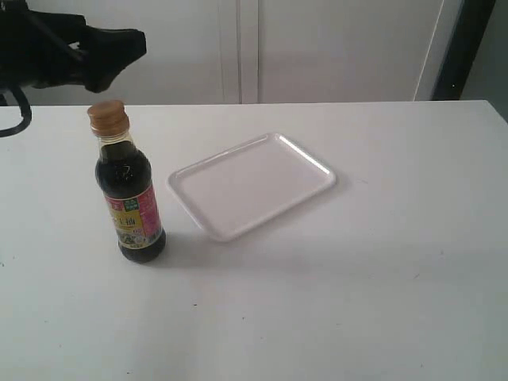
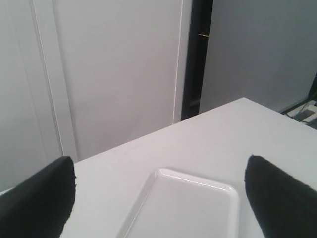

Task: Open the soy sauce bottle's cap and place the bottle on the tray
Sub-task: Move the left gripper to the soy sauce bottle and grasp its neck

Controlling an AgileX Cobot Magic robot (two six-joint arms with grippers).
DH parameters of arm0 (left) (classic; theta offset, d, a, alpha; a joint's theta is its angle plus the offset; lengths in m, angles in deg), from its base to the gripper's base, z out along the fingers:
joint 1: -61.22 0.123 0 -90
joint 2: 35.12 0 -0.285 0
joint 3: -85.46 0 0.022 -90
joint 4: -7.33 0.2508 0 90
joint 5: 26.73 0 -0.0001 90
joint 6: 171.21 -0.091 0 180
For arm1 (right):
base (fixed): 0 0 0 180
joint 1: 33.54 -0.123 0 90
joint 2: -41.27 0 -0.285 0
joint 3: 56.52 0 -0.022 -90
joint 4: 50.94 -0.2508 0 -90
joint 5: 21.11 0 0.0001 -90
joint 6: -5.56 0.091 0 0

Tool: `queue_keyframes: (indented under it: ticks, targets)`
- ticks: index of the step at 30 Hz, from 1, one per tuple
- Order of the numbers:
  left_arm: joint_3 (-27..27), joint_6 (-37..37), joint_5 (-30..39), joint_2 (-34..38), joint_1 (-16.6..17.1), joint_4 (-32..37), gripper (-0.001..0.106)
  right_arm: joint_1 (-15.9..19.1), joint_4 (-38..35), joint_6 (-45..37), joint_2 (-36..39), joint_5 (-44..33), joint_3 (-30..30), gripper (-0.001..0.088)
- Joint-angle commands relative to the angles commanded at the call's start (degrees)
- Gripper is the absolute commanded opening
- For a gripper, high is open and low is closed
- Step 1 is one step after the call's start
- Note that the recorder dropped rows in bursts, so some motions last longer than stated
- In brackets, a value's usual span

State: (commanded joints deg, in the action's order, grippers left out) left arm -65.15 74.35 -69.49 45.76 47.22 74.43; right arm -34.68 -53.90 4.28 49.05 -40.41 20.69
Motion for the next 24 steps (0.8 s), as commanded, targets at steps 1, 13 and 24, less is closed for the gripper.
queue_keyframes:
  ticks: [1, 13, 24]
  targets:
    - [0.5, -0.3, -0.1, 0.0, 0.0, -0.3, 0.093, 0.0, 0.0, 0.0, 0.0, 0.0, 0.0, 0.0]
    - [6.7, -10.4, -1.5, 0.0, 0.0, -9.7, 0.093, 0.0, -0.1, 0.0, 0.0, 0.0, 0.0, 0.0]
    - [12.7, -18.1, -7.6, 2.9, 0.0, -17.8, 0.093, 0.0, -0.1, 0.0, 0.0, 0.0, 0.0, 0.0]
